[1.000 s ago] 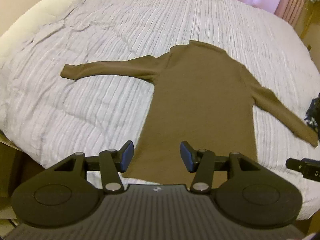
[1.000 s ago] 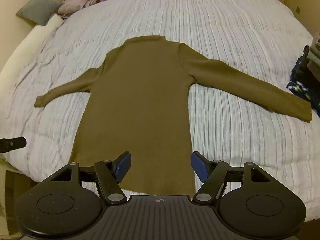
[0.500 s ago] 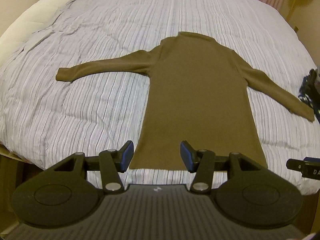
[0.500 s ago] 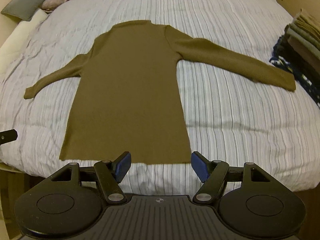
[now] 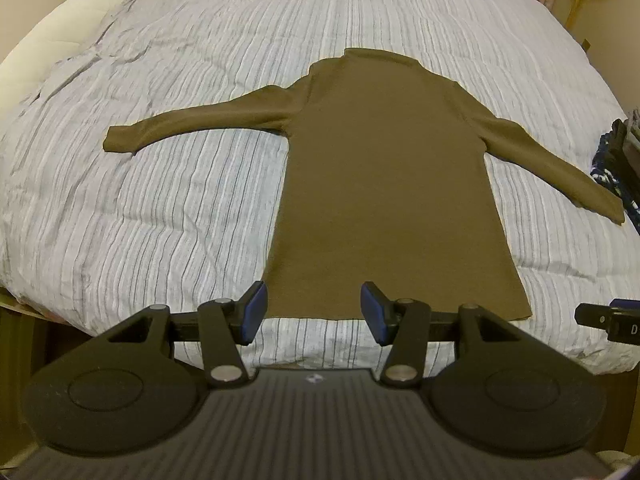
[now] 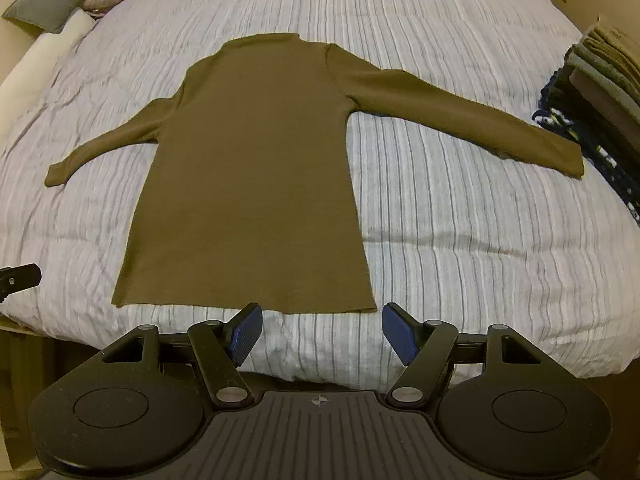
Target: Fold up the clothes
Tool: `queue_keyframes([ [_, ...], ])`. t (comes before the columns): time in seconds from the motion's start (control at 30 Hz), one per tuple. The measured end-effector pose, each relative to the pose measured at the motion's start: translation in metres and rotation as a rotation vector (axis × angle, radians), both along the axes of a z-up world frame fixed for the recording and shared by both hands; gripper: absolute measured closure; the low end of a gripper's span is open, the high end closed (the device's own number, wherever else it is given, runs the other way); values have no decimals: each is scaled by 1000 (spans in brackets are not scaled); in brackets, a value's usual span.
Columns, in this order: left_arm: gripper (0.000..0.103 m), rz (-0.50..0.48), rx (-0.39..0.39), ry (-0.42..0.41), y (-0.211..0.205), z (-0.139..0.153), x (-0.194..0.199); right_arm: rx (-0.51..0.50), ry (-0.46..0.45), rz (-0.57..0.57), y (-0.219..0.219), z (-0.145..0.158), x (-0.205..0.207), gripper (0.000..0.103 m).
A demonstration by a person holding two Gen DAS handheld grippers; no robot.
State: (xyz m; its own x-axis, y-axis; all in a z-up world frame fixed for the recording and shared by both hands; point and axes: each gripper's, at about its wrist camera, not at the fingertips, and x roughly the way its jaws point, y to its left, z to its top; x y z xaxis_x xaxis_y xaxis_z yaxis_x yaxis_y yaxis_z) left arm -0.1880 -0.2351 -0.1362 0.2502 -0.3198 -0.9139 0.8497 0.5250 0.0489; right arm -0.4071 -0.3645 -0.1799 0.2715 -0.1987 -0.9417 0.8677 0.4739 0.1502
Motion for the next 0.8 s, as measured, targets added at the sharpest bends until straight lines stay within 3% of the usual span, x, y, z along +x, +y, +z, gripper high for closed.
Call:
queue_keyframes([
  [0.4,56,33,-1,50,-10,-18,1,11,6,29,-20,-9,1,33],
  [0.6,56,117,-3,112,-4,-33,32,-17,25,44,-35,-7,50,33],
  [0.8,56,144,-12,141,-21,-41,88,-46,45,60,-50,-5,98,33],
])
